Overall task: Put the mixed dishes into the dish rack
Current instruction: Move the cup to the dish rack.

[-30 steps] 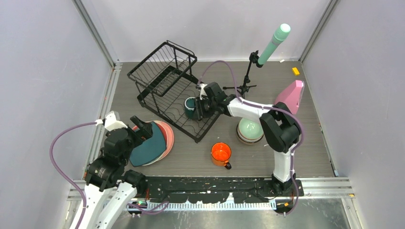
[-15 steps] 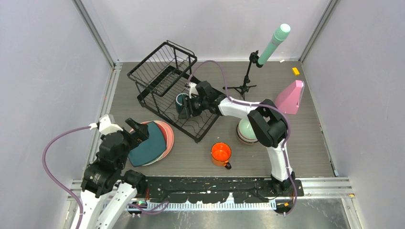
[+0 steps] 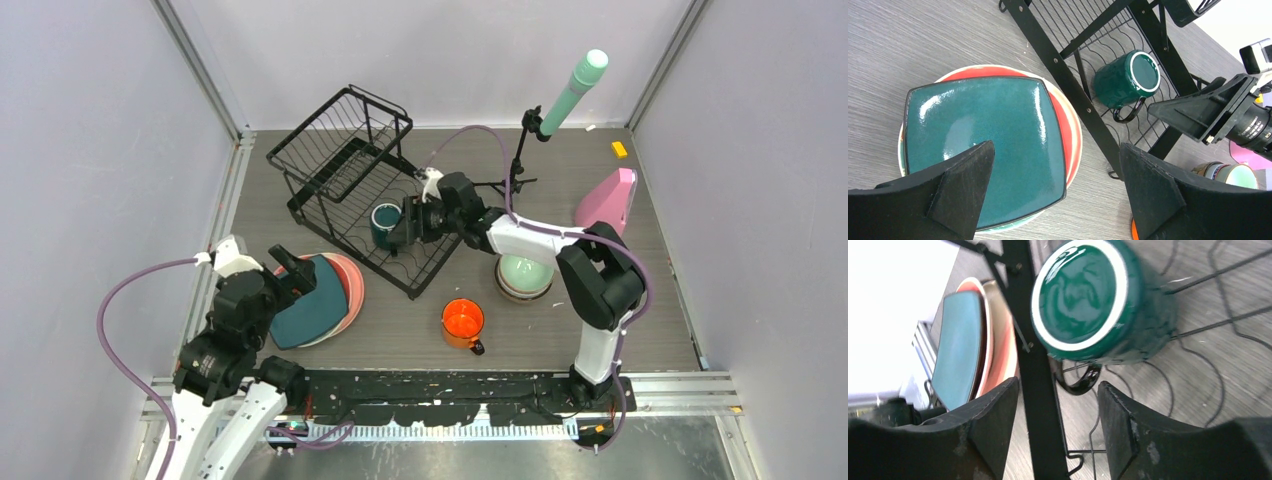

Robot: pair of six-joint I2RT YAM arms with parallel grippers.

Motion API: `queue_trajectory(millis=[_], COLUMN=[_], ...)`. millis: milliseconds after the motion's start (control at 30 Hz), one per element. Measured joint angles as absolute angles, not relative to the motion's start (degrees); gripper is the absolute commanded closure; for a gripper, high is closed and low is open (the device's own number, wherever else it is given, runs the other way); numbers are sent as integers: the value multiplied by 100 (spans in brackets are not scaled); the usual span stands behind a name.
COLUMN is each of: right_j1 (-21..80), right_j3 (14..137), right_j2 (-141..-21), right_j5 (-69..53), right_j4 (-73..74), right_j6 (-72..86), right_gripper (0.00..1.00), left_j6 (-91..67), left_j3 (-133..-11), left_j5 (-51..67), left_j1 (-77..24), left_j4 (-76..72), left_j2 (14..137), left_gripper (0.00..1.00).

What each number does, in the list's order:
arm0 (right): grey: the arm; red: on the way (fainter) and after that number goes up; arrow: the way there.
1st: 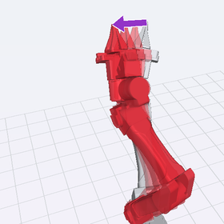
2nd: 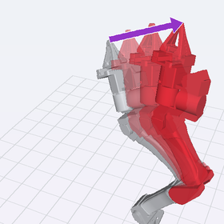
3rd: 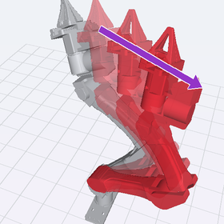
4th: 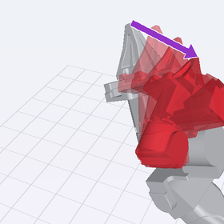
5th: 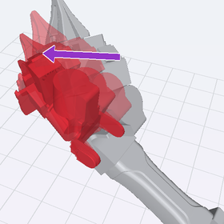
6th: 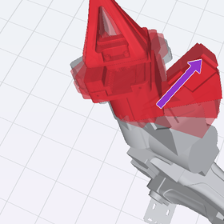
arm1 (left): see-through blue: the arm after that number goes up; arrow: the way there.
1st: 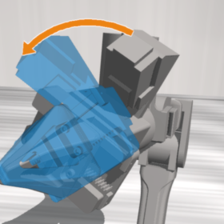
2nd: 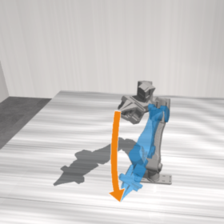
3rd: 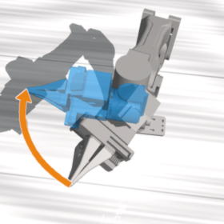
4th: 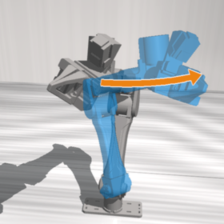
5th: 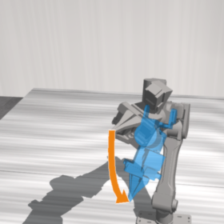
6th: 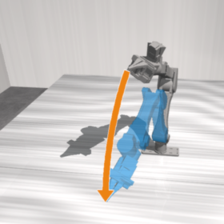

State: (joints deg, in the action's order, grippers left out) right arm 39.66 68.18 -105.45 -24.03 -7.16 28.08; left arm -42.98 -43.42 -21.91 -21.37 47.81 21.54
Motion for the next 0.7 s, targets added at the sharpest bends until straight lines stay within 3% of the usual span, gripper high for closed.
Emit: queue_trajectory(millis=[333, 700], right_j1=[3736, 3728], right_j3=[6921, 8495], right_j2=[-10702, -12213], right_j5=[-1769, -2467], right_j4=[-674, -1031], right_j6=[3347, 3444], right_gripper=[39, 31], left_j6=[-4152, -4012], left_j3=[-4340, -4331], left_j5=[-2025, -1734], left_j1=[-2137, -2137], left_j4=[4737, 4731], left_j2=[2152, 2416], left_gripper=[0, 0])
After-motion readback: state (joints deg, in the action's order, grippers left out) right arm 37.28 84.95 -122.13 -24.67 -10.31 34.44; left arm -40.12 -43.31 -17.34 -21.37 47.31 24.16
